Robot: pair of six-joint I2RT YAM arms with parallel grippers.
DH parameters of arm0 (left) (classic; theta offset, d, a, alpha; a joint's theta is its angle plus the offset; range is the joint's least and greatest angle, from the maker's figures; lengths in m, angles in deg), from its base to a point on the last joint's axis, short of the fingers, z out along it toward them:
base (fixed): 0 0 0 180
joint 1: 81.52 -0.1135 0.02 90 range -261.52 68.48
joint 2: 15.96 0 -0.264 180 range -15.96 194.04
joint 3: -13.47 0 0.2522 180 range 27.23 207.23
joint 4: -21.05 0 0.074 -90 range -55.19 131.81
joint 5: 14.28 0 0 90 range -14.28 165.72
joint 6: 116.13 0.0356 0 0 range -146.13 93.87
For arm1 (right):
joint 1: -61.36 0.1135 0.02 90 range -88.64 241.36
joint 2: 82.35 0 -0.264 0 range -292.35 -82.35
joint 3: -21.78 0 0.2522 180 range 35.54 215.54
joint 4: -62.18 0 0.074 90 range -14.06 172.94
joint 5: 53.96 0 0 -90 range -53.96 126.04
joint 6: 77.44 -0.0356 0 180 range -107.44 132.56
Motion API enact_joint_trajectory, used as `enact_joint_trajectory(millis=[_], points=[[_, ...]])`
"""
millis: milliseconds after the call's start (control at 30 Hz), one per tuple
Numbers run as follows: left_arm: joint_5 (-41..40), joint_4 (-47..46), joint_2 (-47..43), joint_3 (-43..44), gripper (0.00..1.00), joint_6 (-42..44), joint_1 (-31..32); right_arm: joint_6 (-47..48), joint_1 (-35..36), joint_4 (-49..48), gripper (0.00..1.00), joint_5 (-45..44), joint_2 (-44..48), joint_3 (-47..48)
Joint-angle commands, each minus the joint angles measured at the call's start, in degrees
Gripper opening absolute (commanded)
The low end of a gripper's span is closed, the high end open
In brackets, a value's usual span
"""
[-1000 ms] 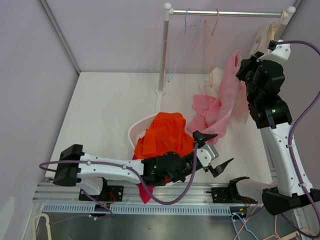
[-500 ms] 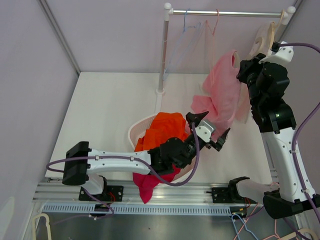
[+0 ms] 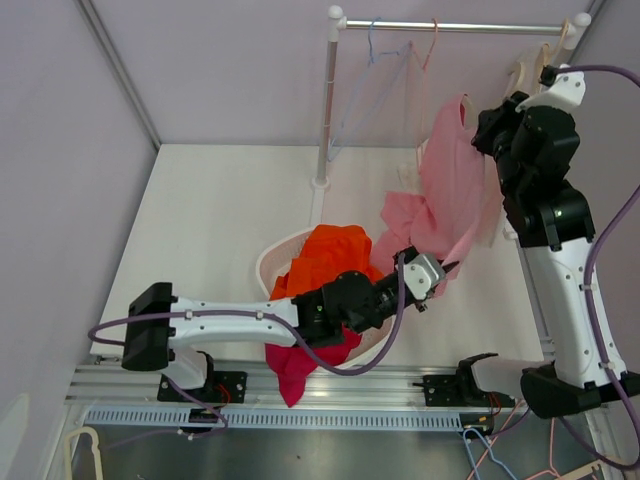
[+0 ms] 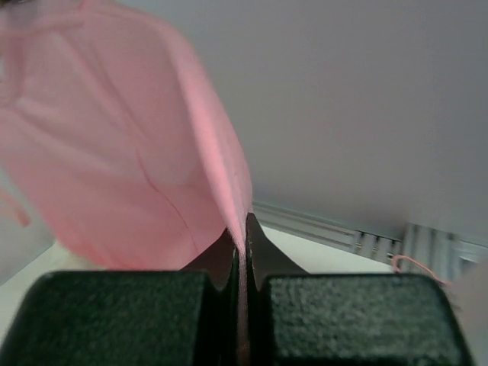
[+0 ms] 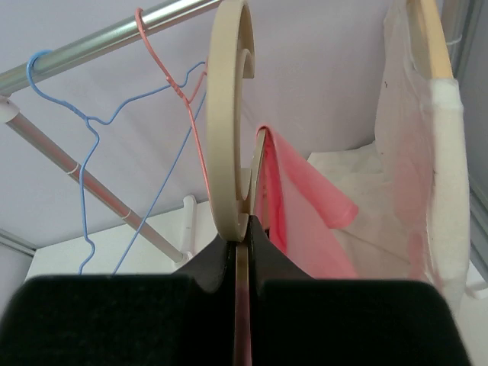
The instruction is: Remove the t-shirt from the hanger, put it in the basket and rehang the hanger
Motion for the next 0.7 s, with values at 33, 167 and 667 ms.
enact_joint_trajectory(millis=[33, 167, 667], points=[[24.4, -1.6, -10.0, -6.0, 0.00, -2.3, 0.6, 0.8, 0.3, 10.1, 0.00, 0.4, -8.2, 14.3], [39.9, 6.6, -18.4, -8.9, 0.01, 2.9, 4.2, 1.1, 0.0, 22.4, 0.00, 0.1, -21.2, 34.2], [46.4, 25.6, -19.2, -12.1, 0.01, -2.8, 5.3, -3.2, -3.1, 31.2, 0.00, 10.8, -25.5, 40.7]])
